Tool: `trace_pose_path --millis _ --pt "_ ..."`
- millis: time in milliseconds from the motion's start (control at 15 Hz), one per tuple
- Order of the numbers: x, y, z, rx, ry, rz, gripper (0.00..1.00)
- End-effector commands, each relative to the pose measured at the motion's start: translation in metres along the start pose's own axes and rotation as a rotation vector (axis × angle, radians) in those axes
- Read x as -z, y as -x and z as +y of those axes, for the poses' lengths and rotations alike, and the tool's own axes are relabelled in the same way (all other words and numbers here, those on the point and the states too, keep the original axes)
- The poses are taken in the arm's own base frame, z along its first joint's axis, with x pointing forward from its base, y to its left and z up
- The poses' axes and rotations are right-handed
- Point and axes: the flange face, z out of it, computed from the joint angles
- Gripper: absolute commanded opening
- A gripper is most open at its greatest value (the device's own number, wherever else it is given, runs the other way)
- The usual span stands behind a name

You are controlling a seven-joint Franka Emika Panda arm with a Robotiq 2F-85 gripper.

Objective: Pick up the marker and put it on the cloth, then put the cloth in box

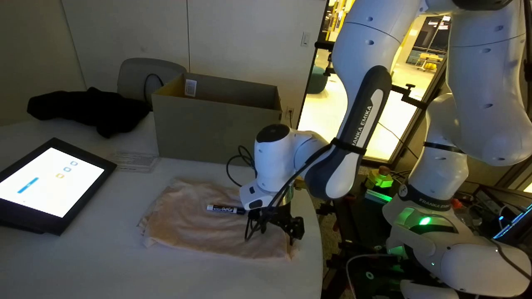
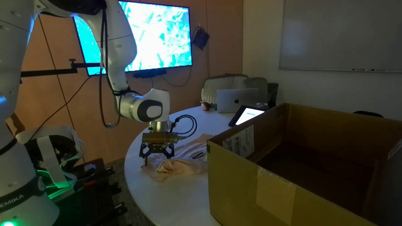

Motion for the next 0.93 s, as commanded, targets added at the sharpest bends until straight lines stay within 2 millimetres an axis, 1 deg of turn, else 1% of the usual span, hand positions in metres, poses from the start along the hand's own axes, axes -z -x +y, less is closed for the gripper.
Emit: trace_pose_path --millis 0,200,267,333,467,667,733,867 --pt "-0.0040 0.0027 -0.0022 -0.011 0.045 -0.011 0.73" --pt "-0.0044 0.0038 -0.0003 -0.023 0.069 -0.021 0.49" --pt "-0.0052 0.0038 0.0007 -0.034 0.076 -0.026 0.43" --pt "-0.0064 0.0044 0.0009 -0.042 0.077 -0.033 0.31" --pt "-0.0058 0.0046 0.0011 -0.051 0.085 -0.043 0.17" --pt "-0.0050 0.0063 0.0030 -0.069 0.091 -0.054 0.08" --pt "-0.0048 0.0067 0.0036 -0.075 0.093 -0.056 0.13" --pt "-0.0016 0.0087 0.0056 -0.091 0.100 -0.056 0.13"
